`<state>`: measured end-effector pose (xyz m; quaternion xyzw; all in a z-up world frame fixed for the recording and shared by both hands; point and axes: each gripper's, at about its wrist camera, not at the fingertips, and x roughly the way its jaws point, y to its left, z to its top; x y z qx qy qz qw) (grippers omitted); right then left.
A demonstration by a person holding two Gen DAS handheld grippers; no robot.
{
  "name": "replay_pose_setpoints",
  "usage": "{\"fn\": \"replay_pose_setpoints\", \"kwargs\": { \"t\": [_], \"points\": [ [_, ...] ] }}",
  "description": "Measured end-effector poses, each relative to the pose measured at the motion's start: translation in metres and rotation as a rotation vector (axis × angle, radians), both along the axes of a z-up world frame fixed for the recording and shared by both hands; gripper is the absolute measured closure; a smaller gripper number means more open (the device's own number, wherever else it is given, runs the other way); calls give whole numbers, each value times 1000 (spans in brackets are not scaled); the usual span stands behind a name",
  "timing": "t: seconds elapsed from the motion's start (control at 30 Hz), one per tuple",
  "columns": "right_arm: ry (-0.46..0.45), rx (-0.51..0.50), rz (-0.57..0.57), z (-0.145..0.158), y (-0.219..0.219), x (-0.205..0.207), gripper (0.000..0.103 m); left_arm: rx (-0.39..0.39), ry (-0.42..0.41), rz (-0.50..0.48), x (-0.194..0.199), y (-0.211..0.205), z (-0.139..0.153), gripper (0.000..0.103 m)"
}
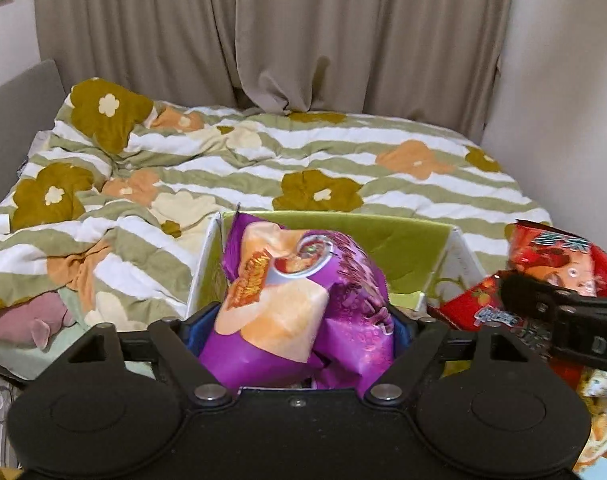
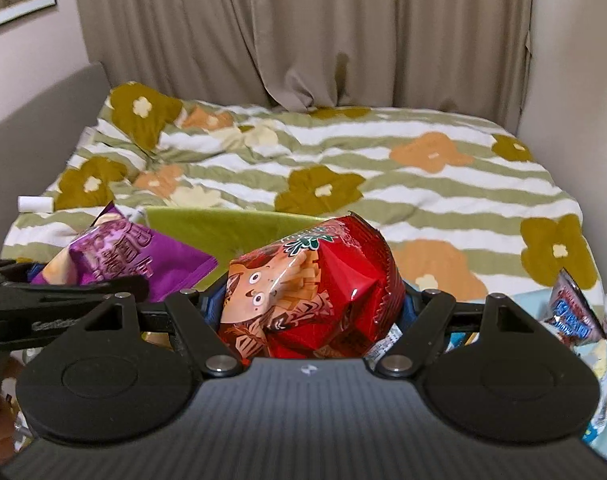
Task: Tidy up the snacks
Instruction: 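Drop the purple bag into the box with the left tool while the right tool drops the red bag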
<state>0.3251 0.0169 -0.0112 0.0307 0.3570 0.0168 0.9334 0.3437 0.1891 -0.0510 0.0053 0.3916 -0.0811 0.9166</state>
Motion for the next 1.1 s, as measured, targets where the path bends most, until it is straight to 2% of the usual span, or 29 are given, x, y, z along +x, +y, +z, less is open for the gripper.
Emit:
{"fn": "replay_pose_setpoints", "kwargs": {
  "t": [0.03,0.07,0.2,0.43,0.57,0.77,0.83,0.87,0.93,1.1],
  "points": [
    [7,-3,-4,-3,1,1,12,2,11,2,5,1,-4,9],
    [16,-7,-8,-5,2,4,11,3,19,5,7,2,-7,8],
    [28,-20,-3,-12,5,10,11,3,31,19,3,9,-11,7],
    [40,9,51,-18,3,16,11,26,14,90,-18,17,5,3],
    [18,26,112,-14,8,23,9,13,7,134,-26,23,12,3],
    [54,69,144,-23,15,50,9,33,-8,170,-27,26,17,3],
    [65,75,148,-28,17,59,6,38,-10,178,-27,27,16,3],
    [71,78,151,-31,19,62,2,39,-8,181,-27,28,16,3],
    [91,91,157,-37,19,68,0,42,-4,184,-28,28,14,3],
    [70,86,156,-45,12,58,0,43,6,199,-35,30,9,3]
  ]
}}
